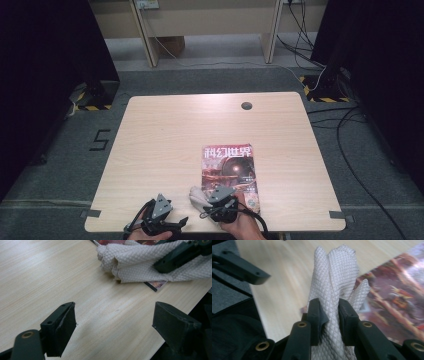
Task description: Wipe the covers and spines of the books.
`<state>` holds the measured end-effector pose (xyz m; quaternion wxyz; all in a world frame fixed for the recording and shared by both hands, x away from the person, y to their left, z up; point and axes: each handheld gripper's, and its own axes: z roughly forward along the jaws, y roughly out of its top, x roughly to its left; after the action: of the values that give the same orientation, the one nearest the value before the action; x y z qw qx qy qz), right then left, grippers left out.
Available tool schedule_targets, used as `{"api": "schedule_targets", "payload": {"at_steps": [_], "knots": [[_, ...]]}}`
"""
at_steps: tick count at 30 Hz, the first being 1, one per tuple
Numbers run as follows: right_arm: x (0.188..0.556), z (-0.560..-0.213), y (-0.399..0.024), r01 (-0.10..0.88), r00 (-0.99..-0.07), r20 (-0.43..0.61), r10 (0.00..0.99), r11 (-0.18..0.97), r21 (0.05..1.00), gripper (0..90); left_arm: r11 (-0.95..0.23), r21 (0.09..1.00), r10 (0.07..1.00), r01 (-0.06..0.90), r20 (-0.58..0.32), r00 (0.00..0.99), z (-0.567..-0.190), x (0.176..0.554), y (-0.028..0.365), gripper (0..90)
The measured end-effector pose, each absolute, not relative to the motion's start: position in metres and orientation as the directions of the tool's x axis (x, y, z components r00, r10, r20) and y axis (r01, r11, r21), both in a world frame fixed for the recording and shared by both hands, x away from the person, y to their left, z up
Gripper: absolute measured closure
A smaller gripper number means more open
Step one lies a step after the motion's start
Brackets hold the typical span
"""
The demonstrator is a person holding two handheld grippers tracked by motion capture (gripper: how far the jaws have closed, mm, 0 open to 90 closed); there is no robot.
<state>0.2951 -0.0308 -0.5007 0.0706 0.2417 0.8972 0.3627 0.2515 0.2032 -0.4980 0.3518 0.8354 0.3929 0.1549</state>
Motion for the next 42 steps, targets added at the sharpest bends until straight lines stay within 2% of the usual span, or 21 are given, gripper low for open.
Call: {"api": "schedule_targets", "payload": {"at_steps": [10, 28, 42], "knots": [[0.292, -0.499, -0.028, 0.389, -0.879, 0.067, 0.472, 0.629, 0.672, 74.0, -0.448, 0.709, 0.763, 0.546, -0.015, 0.646, -0.498, 0.251, 0.203, 18.3], [0.312, -0.496, -0.092, 0.482, -0.788, 0.035, 0.615, 0.58, 0.657, 73.4, -0.451, 0.707, 0.76, 0.544, -0.015, 0.65, -0.498, 0.251, 0.202, 18.3], [0.306, -0.496, -0.111, 0.489, -0.774, 0.026, 0.633, 0.571, 0.66, 73.6, -0.453, 0.706, 0.762, 0.544, -0.011, 0.648, -0.498, 0.251, 0.202, 18.3]]}}
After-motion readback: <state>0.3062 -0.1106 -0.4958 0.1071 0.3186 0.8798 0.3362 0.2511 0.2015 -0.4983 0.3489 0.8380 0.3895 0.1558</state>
